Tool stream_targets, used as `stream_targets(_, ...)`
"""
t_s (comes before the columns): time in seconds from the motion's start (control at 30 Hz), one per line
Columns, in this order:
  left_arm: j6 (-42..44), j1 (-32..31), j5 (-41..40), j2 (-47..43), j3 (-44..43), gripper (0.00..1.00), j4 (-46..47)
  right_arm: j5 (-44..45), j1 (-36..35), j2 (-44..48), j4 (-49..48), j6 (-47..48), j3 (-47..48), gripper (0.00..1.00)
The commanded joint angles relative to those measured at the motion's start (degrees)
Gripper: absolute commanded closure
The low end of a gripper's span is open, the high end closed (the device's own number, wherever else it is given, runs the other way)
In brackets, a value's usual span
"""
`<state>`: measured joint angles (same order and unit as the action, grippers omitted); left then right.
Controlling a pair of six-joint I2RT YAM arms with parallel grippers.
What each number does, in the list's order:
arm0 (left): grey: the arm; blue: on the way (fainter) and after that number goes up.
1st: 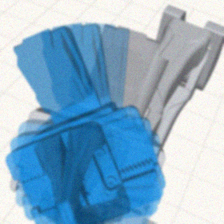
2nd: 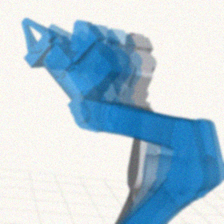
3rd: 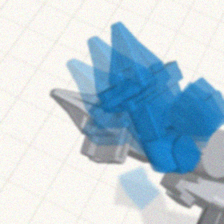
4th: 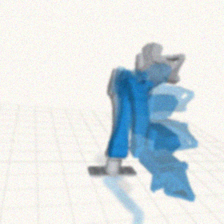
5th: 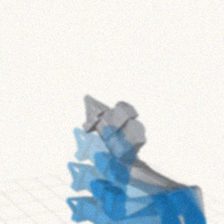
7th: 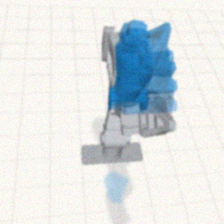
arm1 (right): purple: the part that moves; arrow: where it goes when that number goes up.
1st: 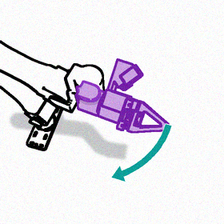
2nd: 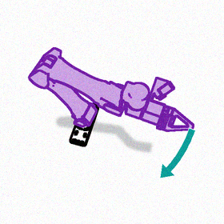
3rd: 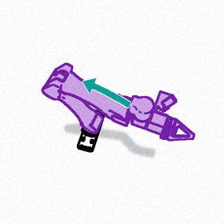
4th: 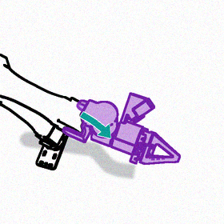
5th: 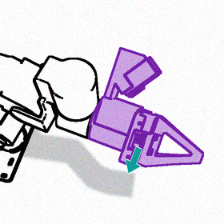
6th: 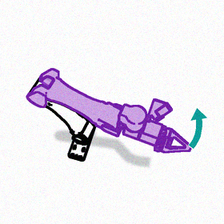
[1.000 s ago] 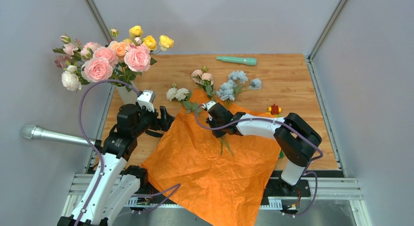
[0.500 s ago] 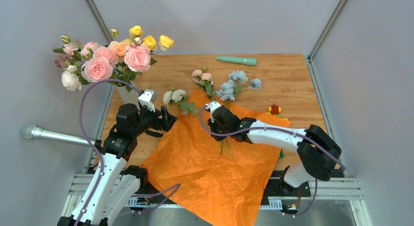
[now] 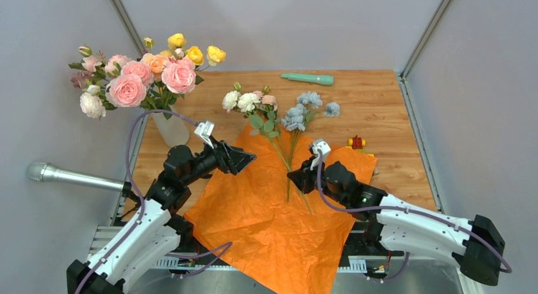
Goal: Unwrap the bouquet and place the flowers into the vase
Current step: Pick up the fake flower from the wrapping paper.
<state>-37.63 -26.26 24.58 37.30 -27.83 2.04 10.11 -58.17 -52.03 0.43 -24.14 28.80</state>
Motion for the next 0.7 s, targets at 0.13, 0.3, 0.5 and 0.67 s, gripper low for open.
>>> stream_targets(0.13, -13.83, -12.37, -10.58, 5.92, -2.85, 0.07, 24.32, -1.26, -2.4, 13.61, -15.04, 1.6, -7.5, 1.0)
stream_targets(0.3, -14.27, -15.05, -13.88, 9.75, -4.49, 0.06, 26.7, -3.31, -3.16, 17.51, -15.8, 2.4, -8.8, 1.0)
stream_targets(0.5, -14.87, -15.66, -15.46, 11.71, -5.77, 0.12, 29.5, -6.12, -3.36, 20.42, -15.54, 2.78, -9.56, 1.0)
stream_targets(0.67, -14.84, -15.68, -16.19, 12.43, -6.87, 0.29, 30.69, -8.48, -3.44, 20.81, -15.65, 2.95, -9.74, 1.0)
